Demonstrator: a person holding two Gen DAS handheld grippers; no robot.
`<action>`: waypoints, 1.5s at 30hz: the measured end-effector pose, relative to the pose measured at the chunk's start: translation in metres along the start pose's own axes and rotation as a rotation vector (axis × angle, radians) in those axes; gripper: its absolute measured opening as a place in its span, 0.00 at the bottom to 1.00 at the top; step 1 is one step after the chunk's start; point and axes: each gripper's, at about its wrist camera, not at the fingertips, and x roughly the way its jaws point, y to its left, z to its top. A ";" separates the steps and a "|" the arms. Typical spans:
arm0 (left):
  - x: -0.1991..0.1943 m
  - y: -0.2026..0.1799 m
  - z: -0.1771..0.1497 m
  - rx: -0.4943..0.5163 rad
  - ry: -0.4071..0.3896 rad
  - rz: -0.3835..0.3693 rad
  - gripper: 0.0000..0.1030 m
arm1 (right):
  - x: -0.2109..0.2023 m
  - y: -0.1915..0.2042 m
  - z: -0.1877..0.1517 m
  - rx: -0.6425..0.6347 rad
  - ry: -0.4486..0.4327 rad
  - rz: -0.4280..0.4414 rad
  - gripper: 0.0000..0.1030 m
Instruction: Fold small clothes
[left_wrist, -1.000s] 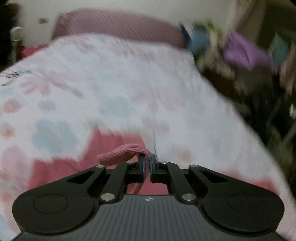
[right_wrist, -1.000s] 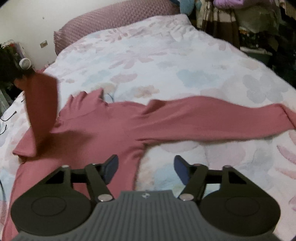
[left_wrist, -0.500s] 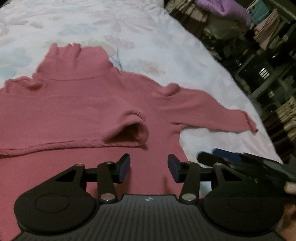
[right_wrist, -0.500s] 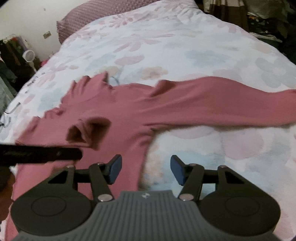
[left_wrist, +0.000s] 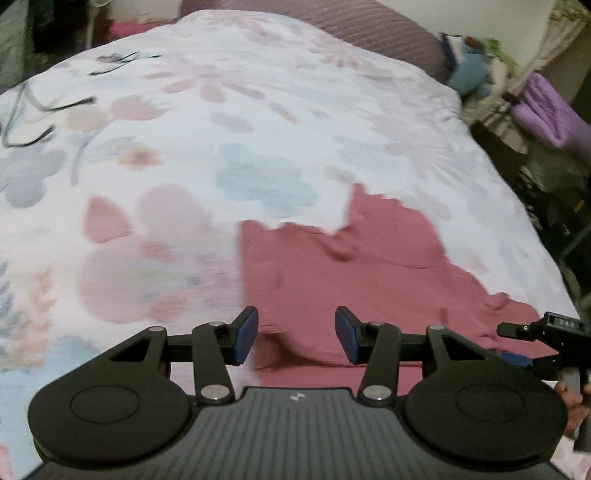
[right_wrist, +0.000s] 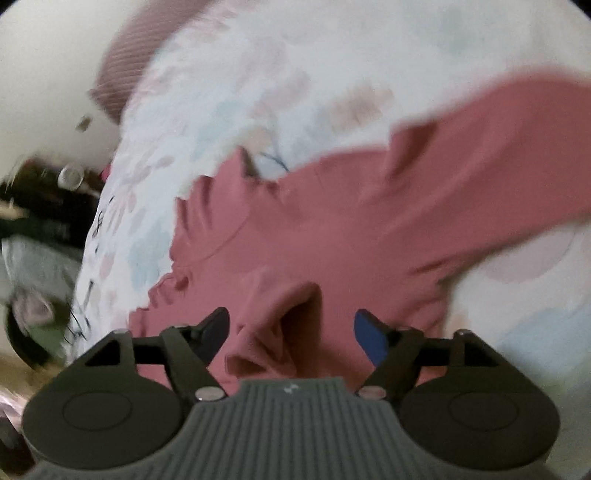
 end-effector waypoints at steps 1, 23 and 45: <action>0.002 0.007 -0.002 -0.009 0.011 0.008 0.54 | 0.011 -0.003 0.003 0.036 0.029 0.010 0.45; 0.021 0.051 -0.016 -0.115 0.053 -0.028 0.54 | -0.041 0.056 0.057 -0.299 -0.127 -0.078 0.00; 0.129 0.046 0.055 -0.321 0.106 -0.086 0.22 | 0.001 0.001 0.042 -0.286 -0.106 -0.022 0.00</action>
